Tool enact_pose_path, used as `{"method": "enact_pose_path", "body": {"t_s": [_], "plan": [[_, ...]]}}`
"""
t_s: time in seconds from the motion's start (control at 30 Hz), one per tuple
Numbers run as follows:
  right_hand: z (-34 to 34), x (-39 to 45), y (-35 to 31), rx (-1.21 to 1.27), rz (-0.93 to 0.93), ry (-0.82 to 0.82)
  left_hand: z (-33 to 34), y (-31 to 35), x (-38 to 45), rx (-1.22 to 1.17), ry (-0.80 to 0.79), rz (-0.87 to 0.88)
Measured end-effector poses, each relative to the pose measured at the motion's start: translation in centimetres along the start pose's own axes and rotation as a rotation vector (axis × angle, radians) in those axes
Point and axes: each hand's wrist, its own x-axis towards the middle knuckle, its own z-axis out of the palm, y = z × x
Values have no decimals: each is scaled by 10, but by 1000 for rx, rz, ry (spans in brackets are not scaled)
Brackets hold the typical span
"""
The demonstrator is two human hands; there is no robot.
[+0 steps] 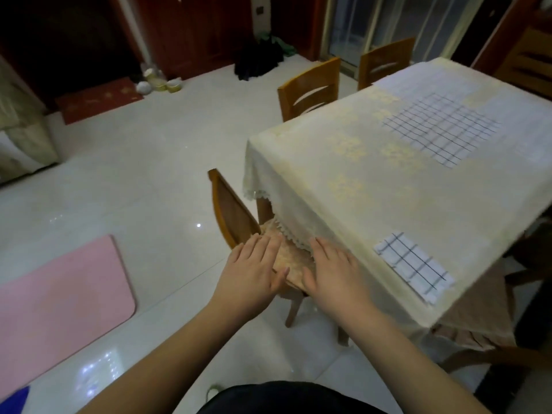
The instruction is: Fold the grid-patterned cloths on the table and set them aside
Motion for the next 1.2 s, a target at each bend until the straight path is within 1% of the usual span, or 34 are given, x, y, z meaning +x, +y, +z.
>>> {"method": "enact_pose_path", "body": {"t_s": [0.07, 0.27, 0.4, 0.53, 0.67, 0.8, 0.93, 1.2], "plan": [[3, 9, -38, 1, -23, 8, -2, -37, -14, -6, 9, -25], [26, 33, -145, 3, -67, 19, -11, -144, -60, -19, -44, -130], [35, 45, -208, -31, -122, -10, -19, -209, -83, -19, -53, -179], [32, 53, -258, -72, -214, -59, -35, -254, -96, -9, -39, -248], [27, 71, -288, -119, -272, -51, -45, -281, -100, -41, 3, -298], [26, 104, -305, -128, -305, -60, -56, -304, -77, -64, -6, -325], [29, 156, -319, -100, -312, -81, -64, -333, -38, -63, -35, -353], [10, 264, -352, -82, -346, 12, -107, -388, 51, 46, -56, -379]]}}
